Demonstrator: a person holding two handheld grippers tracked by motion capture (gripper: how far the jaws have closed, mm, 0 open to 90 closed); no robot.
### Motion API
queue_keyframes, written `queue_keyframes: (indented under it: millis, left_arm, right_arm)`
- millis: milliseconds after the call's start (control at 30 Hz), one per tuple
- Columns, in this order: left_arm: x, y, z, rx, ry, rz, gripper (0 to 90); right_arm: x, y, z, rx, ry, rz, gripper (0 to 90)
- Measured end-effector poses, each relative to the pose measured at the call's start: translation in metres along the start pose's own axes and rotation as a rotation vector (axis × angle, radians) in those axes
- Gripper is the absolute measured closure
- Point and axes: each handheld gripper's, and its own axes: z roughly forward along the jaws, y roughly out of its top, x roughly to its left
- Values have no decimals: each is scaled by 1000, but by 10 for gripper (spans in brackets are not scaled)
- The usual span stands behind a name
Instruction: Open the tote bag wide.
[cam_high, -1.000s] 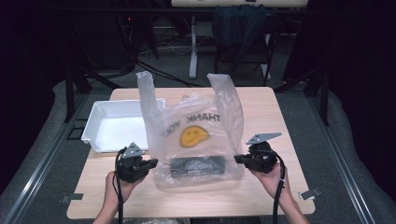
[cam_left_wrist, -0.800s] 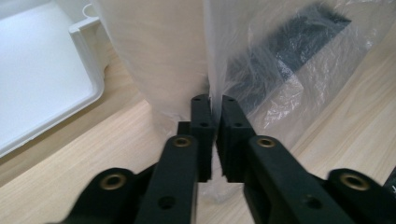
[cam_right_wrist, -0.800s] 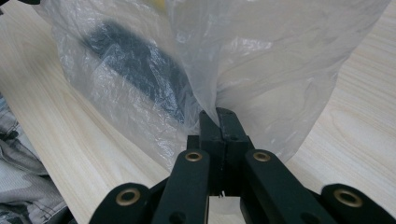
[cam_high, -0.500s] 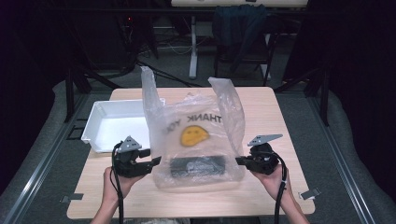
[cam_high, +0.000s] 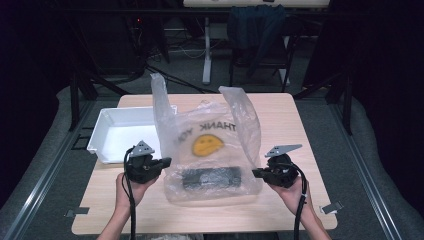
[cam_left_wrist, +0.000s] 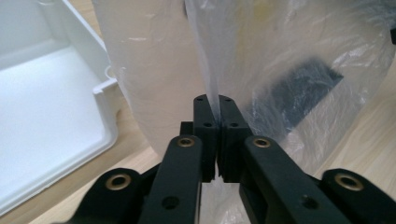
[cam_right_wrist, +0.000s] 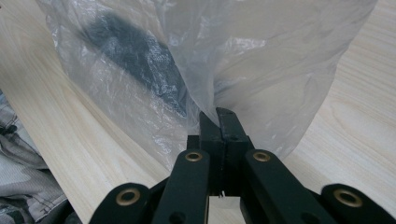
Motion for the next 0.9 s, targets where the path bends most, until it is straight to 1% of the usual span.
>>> queue_keyframes:
  millis: [67, 100, 133, 167, 267, 333, 367, 433, 467, 500, 533, 567, 600, 633, 667, 700, 733, 767, 833, 867, 900]
  left_arm:
    - [-1, -1, 1, 4, 3, 5, 898]
    - [-3, -2, 1, 10, 3, 19, 898]
    - [-5, -4, 2, 20, 4, 31, 899]
    - [-6, -5, 2, 24, 7, 35, 899]
    - [-7, -9, 2, 34, 3, 34, 900]
    - [-7, -12, 2, 41, -4, 31, 900]
    - [-7, -13, 2, 42, -7, 31, 900]
    - [-7, -14, 2, 40, -6, 31, 900]
    - [-7, -14, 1, 36, -12, 28, 900]
    - [-7, -14, 1, 36, -16, 31, 900]
    - [-8, -14, 0, 38, -19, 30, 900]
    - [-8, -14, 0, 38, -19, 30, 900]
    - [-9, -14, 0, 38, -22, 36, 900]
    - [-9, -14, 0, 38, -22, 36, 900]
    - [-9, -14, 1, 42, -25, 37, 900]
    - [-9, -14, 1, 41, -24, 38, 900]
    - [-10, -14, 1, 46, -23, 43, 900]
    - [-10, -14, 2, 46, -24, 46, 899]
    - [-11, -14, 2, 47, -25, 50, 900]
    - [-11, -14, 2, 49, -28, 47, 900]
    - [-11, -15, 3, 48, -26, 47, 900]
  right_arm:
    - [0, -1, 2, 5, -9, 3, 900]
    - [0, -1, 2, 5, -9, 3, 900]
    - [-3, -3, 4, 23, -16, 11, 900]
    - [-3, -3, 6, 25, -13, 17, 900]
    - [-5, -5, 9, 46, -18, 20, 900]
    - [-5, -5, 10, 49, -17, 22, 900]
    - [-5, -5, 9, 46, -16, 15, 900]
    - [-4, -5, 8, 44, -13, 17, 895]
    - [-3, -4, 6, 32, -17, 21, 859]
    - [-2, -3, 3, 18, -12, 26, 742]
    - [-1, -2, 0, 8, -16, 29, 709]
    - [-1, -2, 0, 8, -16, 29, 709]
    - [1, 2, -5, -24, -11, 26, 567]
    - [1, 2, -5, -24, -11, 26, 567]
    - [4, 4, -9, -33, -19, 23, 530]
    - [6, 7, -12, -53, -34, 12, 481]
    - [7, 11, -15, -69, -37, 9, 457]
    - [10, 18, -20, -98, -59, -3, 446]
    - [11, 27, -22, -123, -70, -11, 459]
    - [11, 30, -21, -135, -76, -13, 485]
    - [11, 30, -21, -135, -76, -13, 485]
